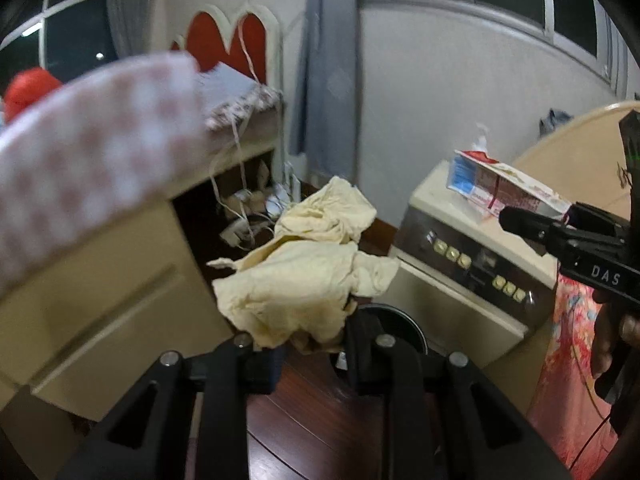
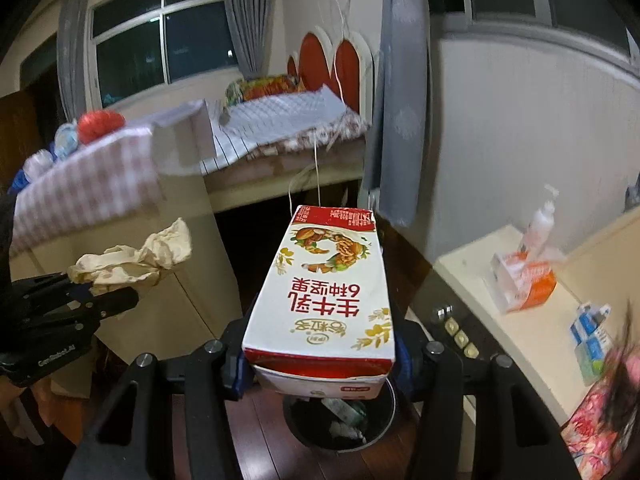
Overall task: Collect trash
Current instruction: 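Carry cloth and carton to the black bin and release both, then move both open tools back toward the bed, then grasp the clear plastic bag with the left tool while the right tool grasps the red bag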
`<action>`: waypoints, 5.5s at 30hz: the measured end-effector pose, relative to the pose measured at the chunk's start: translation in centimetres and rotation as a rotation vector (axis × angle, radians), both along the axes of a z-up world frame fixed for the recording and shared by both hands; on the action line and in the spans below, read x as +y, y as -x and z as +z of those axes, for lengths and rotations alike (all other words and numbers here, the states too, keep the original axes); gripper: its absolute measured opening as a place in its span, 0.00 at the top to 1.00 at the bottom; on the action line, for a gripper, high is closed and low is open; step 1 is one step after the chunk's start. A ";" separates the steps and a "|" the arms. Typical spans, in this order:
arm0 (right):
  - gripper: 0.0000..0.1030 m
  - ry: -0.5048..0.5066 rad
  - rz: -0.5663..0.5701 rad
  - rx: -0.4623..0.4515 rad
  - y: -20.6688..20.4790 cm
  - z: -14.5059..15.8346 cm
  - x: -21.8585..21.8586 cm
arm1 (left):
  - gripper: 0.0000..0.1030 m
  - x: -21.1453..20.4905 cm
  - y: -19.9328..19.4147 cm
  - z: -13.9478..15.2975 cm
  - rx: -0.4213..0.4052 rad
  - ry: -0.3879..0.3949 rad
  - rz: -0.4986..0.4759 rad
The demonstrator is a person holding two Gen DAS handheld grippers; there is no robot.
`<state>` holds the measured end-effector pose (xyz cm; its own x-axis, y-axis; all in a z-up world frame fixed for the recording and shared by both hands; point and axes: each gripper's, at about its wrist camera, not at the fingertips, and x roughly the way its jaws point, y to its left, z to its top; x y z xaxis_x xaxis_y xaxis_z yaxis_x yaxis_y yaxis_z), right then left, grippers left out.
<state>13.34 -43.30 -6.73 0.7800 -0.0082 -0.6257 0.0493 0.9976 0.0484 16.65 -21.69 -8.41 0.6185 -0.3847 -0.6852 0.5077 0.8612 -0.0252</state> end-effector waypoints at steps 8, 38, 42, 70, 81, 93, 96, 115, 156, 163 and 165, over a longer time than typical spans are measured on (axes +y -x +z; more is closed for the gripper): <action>0.45 -0.026 0.008 0.123 -2.1 -6.7 -2.1 | 0.75 -3.3 -1.5 -5.5 0.101 -0.049 -0.063; 0.08 0.018 0.192 0.544 -8.1 -29.6 -5.8 | 0.22 -9.5 -6.9 -22.3 0.440 -0.232 -0.144; 0.08 0.019 0.174 0.516 -7.4 -28.5 -5.4 | 0.22 -8.0 -6.7 -21.5 0.412 -0.227 -0.098; 0.08 0.111 0.218 0.205 -2.5 -6.1 5.8 | 0.21 3.3 -1.0 -3.7 0.118 -0.125 0.122; 0.08 0.149 0.317 0.042 0.1 3.5 15.3 | 0.06 12.1 2.6 3.0 -0.034 -0.069 0.316; 0.08 0.094 0.411 -0.099 0.5 10.2 23.9 | 0.05 21.5 5.3 8.1 -0.128 0.033 0.517; 0.08 0.042 0.421 -0.105 -0.5 11.6 25.3 | 0.05 24.1 5.6 9.3 -0.166 0.030 0.568; 0.08 -0.005 0.422 -0.183 -5.9 17.5 30.9 | 0.06 34.3 2.8 15.6 -0.296 0.026 0.735; 0.72 -0.057 0.479 0.077 -28.0 12.2 34.5 | 0.36 35.1 -16.3 14.2 0.025 -0.051 0.598; 0.85 -0.075 0.475 0.050 -27.0 12.5 33.4 | 0.65 34.8 -16.5 13.8 0.045 -0.038 0.575; 0.86 -0.070 0.470 0.036 -26.5 12.6 33.0 | 0.68 34.6 -16.4 13.7 0.031 -0.051 0.572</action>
<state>39.87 -10.27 5.89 0.6665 0.3836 -0.6392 -0.4038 0.9065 0.1230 33.02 12.87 5.33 0.6980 0.0395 -0.7150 -0.0395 0.9991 0.0166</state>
